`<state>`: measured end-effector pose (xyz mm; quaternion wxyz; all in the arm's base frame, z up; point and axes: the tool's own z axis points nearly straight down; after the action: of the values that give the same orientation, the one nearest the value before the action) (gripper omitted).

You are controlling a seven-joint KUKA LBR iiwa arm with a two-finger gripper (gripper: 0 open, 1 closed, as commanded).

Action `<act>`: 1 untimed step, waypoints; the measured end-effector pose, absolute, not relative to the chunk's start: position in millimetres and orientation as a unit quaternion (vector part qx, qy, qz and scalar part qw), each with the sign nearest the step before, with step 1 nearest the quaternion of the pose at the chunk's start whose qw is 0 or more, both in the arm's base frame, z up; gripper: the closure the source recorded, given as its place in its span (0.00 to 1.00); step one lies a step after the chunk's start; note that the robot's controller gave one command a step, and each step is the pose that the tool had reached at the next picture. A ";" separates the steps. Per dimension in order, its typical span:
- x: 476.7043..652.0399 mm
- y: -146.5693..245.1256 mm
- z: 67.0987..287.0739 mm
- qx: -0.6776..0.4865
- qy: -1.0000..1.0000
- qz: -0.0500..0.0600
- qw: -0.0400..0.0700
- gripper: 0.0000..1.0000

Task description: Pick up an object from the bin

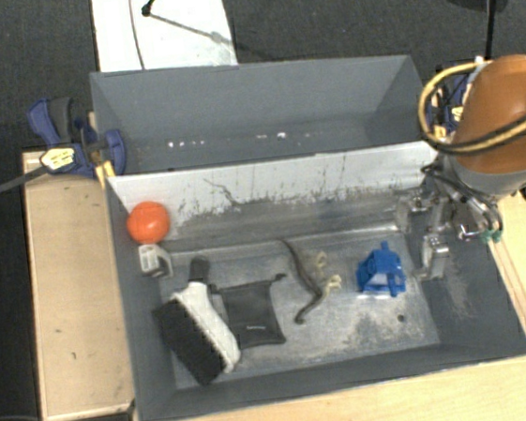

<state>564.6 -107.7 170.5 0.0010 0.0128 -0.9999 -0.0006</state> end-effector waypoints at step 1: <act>576.4 -87.8 163.5 0.036 -0.999 0.002 -0.008 0.00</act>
Offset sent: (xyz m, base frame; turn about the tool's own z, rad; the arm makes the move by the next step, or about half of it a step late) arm -0.0025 0.0056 -0.0704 -0.0591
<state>576.4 -87.8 163.5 -0.0076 0.0361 -0.9993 0.0022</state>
